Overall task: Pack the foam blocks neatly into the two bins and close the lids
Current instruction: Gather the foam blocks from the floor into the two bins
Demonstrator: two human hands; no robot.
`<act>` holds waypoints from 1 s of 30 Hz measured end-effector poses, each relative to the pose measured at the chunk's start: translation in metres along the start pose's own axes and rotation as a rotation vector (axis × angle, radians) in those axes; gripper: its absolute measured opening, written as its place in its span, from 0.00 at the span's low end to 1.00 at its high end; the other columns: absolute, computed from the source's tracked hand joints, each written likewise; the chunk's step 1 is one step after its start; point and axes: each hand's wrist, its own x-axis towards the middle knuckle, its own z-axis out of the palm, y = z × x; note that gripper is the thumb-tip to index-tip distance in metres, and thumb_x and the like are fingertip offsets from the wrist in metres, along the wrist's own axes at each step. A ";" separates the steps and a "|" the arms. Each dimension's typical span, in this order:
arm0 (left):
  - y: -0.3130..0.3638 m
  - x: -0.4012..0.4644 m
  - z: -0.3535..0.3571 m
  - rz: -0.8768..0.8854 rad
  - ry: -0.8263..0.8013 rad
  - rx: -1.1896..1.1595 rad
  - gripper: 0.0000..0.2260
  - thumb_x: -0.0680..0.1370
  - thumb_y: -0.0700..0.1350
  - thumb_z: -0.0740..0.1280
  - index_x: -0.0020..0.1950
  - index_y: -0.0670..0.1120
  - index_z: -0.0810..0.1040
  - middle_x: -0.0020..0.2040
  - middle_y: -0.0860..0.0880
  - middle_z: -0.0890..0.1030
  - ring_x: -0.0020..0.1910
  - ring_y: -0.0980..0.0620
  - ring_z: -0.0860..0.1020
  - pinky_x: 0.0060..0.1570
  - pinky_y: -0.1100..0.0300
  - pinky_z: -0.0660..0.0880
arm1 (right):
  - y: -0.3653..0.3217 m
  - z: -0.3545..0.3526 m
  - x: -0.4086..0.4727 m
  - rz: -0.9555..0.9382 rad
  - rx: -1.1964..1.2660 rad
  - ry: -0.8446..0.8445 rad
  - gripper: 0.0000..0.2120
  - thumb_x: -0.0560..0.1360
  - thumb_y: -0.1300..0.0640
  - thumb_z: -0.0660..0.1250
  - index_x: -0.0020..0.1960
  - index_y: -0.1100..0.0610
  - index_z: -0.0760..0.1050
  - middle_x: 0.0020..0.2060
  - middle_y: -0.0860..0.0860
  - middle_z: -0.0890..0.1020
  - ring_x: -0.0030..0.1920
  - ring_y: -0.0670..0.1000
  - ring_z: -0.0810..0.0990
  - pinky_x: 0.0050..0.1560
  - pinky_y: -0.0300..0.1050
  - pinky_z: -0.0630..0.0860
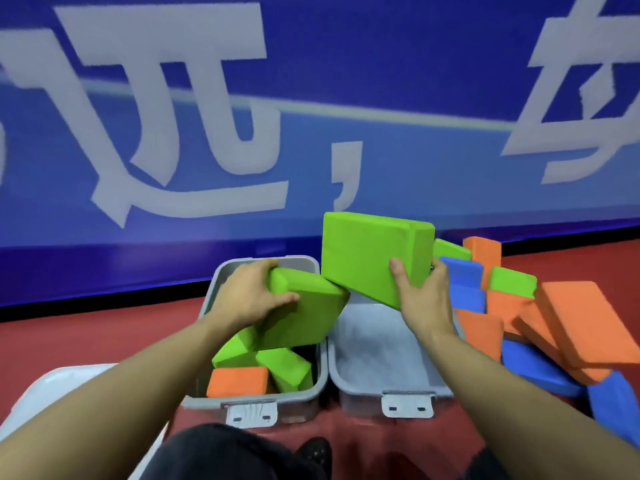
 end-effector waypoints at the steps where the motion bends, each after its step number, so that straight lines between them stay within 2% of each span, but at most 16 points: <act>1: -0.021 -0.001 -0.008 -0.044 0.030 0.005 0.37 0.65 0.65 0.77 0.70 0.52 0.75 0.62 0.48 0.82 0.63 0.47 0.78 0.59 0.52 0.76 | -0.006 0.018 -0.003 -0.011 -0.012 -0.032 0.34 0.72 0.35 0.71 0.68 0.57 0.68 0.63 0.55 0.75 0.64 0.58 0.75 0.63 0.58 0.73; 6: -0.101 0.004 -0.021 -0.279 0.210 -0.024 0.36 0.66 0.66 0.76 0.70 0.55 0.73 0.58 0.47 0.82 0.62 0.43 0.76 0.54 0.47 0.77 | -0.009 0.087 -0.008 -0.054 -0.121 -0.198 0.34 0.71 0.44 0.77 0.68 0.57 0.66 0.62 0.55 0.71 0.63 0.58 0.74 0.58 0.54 0.72; 9: -0.134 0.011 -0.015 -0.386 0.293 -0.069 0.37 0.67 0.65 0.76 0.72 0.55 0.71 0.61 0.47 0.81 0.65 0.43 0.73 0.55 0.45 0.76 | -0.003 0.128 -0.003 -0.082 -0.218 -0.283 0.34 0.69 0.46 0.79 0.66 0.56 0.66 0.62 0.54 0.71 0.61 0.60 0.76 0.56 0.54 0.74; 16: -0.189 0.046 0.009 -0.413 0.429 -0.191 0.36 0.68 0.59 0.78 0.72 0.45 0.74 0.64 0.45 0.81 0.64 0.44 0.76 0.64 0.49 0.72 | 0.009 0.233 0.018 -0.283 -0.539 -0.525 0.38 0.67 0.42 0.79 0.69 0.50 0.65 0.62 0.51 0.70 0.63 0.57 0.73 0.54 0.54 0.75; 19: -0.196 0.067 0.022 -0.416 0.468 -0.243 0.35 0.69 0.57 0.79 0.71 0.45 0.74 0.66 0.46 0.79 0.65 0.45 0.75 0.65 0.50 0.70 | 0.027 0.266 0.018 -0.392 -0.673 -0.596 0.37 0.67 0.40 0.78 0.69 0.48 0.65 0.61 0.49 0.71 0.63 0.55 0.73 0.58 0.49 0.73; 21: -0.197 0.083 0.032 -0.418 0.473 -0.251 0.34 0.70 0.58 0.78 0.72 0.46 0.74 0.66 0.47 0.79 0.66 0.46 0.74 0.65 0.50 0.69 | 0.045 0.281 0.018 -0.439 -0.742 -0.666 0.38 0.68 0.38 0.76 0.72 0.46 0.63 0.63 0.49 0.71 0.64 0.54 0.72 0.65 0.47 0.69; 23: -0.195 0.098 0.041 -0.427 0.455 -0.257 0.34 0.70 0.59 0.77 0.72 0.46 0.73 0.67 0.48 0.79 0.66 0.47 0.74 0.65 0.52 0.69 | 0.063 0.291 0.020 -0.463 -0.789 -0.747 0.40 0.71 0.34 0.72 0.76 0.43 0.59 0.66 0.49 0.70 0.69 0.53 0.69 0.72 0.48 0.63; 25: -0.193 0.114 0.051 -0.467 0.431 -0.281 0.35 0.71 0.61 0.76 0.72 0.47 0.73 0.66 0.48 0.79 0.66 0.46 0.75 0.65 0.52 0.70 | 0.078 0.296 0.023 -0.414 -0.787 -0.800 0.40 0.74 0.33 0.66 0.80 0.41 0.52 0.74 0.49 0.65 0.76 0.53 0.61 0.78 0.51 0.53; 27: -0.192 0.128 0.061 -0.563 0.422 -0.321 0.35 0.71 0.64 0.75 0.73 0.48 0.73 0.67 0.47 0.79 0.67 0.45 0.75 0.65 0.52 0.70 | 0.090 0.296 0.025 -0.375 -0.799 -0.847 0.41 0.77 0.32 0.62 0.81 0.40 0.45 0.81 0.49 0.55 0.81 0.53 0.51 0.80 0.53 0.46; 30: -0.194 0.145 0.078 -0.784 0.442 -0.465 0.33 0.70 0.68 0.72 0.66 0.47 0.79 0.62 0.45 0.82 0.63 0.42 0.78 0.62 0.50 0.73 | 0.104 0.289 0.027 -0.356 -0.748 -0.850 0.41 0.78 0.33 0.61 0.82 0.42 0.44 0.82 0.50 0.50 0.81 0.53 0.48 0.80 0.51 0.48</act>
